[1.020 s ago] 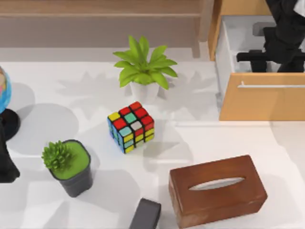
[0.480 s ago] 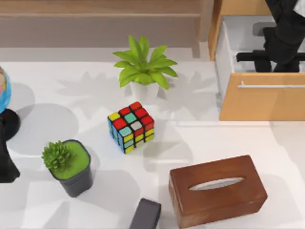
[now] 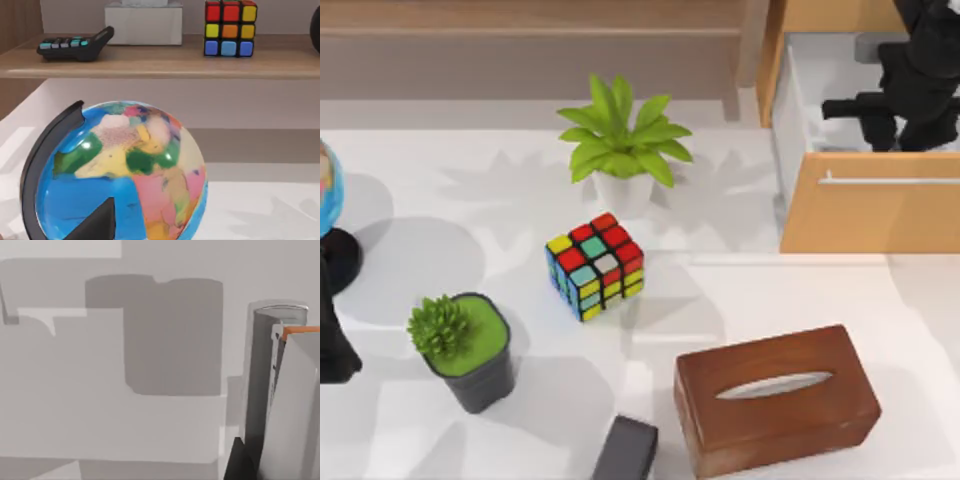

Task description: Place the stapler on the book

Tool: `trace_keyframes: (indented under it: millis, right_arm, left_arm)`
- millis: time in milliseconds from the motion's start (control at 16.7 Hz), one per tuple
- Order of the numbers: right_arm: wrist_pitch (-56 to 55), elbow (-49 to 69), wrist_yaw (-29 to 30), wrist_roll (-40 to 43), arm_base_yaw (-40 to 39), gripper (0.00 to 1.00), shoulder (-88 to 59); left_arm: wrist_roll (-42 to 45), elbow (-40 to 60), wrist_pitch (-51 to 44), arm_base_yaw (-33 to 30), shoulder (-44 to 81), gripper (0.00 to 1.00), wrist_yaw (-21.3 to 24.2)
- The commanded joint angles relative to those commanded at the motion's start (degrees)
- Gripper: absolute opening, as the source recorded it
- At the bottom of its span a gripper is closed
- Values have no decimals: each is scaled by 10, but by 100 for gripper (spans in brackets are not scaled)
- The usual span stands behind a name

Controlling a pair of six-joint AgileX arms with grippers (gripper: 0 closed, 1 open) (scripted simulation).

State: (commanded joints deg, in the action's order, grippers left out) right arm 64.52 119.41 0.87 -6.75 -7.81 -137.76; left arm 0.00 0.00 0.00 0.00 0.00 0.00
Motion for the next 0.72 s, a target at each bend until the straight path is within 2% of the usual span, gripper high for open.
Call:
trace_keyframes:
  millis: [360,720]
  right_arm:
    - [-18,-52,-15,61,17,0,122]
    - [-40,-151,-40,132,76,0,275]
  left_arm:
    - [0,0,0,0,0,100,0]
    - [0,0,0,0,0,100,0]
